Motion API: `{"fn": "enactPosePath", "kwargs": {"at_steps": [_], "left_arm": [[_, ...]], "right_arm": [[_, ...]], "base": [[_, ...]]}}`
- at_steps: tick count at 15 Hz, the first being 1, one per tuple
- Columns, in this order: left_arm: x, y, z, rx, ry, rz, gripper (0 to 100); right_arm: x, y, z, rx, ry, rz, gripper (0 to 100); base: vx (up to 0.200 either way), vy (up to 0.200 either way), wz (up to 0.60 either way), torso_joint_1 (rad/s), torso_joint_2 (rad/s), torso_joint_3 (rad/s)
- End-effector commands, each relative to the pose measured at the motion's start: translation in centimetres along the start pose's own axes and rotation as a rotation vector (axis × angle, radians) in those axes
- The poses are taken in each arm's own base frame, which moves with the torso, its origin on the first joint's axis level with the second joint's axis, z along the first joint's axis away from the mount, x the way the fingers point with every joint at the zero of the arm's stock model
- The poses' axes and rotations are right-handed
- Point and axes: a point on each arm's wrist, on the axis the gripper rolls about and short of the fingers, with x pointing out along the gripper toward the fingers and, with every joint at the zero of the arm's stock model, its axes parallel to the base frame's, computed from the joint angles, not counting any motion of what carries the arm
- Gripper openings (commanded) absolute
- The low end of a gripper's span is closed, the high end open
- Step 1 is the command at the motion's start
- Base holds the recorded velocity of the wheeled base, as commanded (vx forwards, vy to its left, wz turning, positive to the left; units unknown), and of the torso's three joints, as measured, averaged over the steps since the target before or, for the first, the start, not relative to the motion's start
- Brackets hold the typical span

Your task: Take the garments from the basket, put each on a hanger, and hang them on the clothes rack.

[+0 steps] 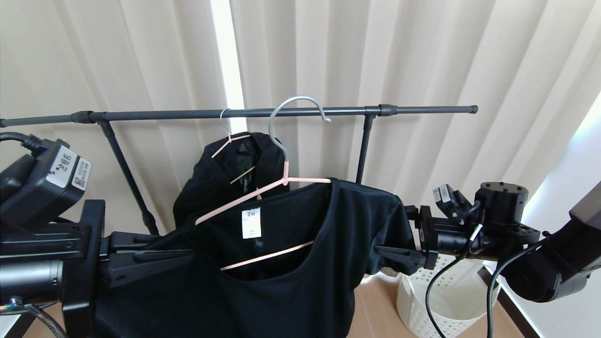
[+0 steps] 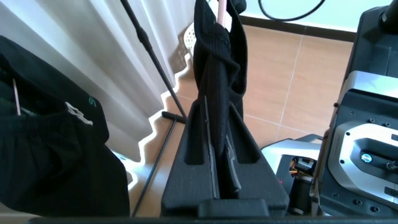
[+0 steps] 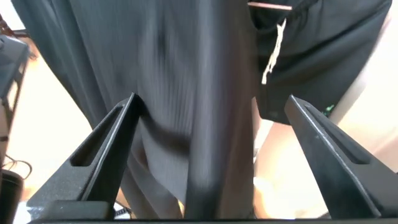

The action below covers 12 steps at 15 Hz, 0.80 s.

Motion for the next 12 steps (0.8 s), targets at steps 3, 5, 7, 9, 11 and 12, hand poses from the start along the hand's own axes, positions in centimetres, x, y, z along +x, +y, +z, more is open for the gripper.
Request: {"fn": "enactPosePath", "kwargs": {"at_steps": [3,5,7,9,11,12], "left_arm": [[-0.4,-0.5,-0.1,0.000,-0.006,0.002,0],[-0.9,-1.0,-0.4,0.002,-0.010,0.006,0],[-1.4,-1.5,-0.7,0.001,-0.014,0.013,0],[-1.7,-2.0,-1.1,-0.022,-0.013,0.012,0],[-1.7,-2.1,-1.4,-0.034,-0.008,0.013,0],[-1.7,-2.1,-1.4,-0.036,-0.008,0.013,0]], "right_arm": [[-0.3,-0.8,-0.2,0.000,0.000,-0.029,0],[-1.0,-1.6,0.1,-0.012,-0.008,-0.059,0],[-1.7,-2.6,0.2,-0.018,-0.014,-0.091,0],[-1.9,-3.1,-0.1,-0.015,-0.013,-0.105,0],[-1.9,-2.9,0.0,-0.016,-0.013,-0.100,0],[-1.9,-2.9,0.1,-0.016,-0.013,-0.100,0]], "base": [[0.000,0.000,0.00,0.000,0.00,0.000],[0.000,0.000,0.00,0.000,0.00,0.000],[0.000,0.000,0.00,0.000,0.00,0.000],[0.000,0.000,0.00,0.000,0.00,0.000],[0.000,0.000,0.00,0.000,0.00,0.000],[0.000,0.000,0.00,0.000,0.00,0.000]]}}
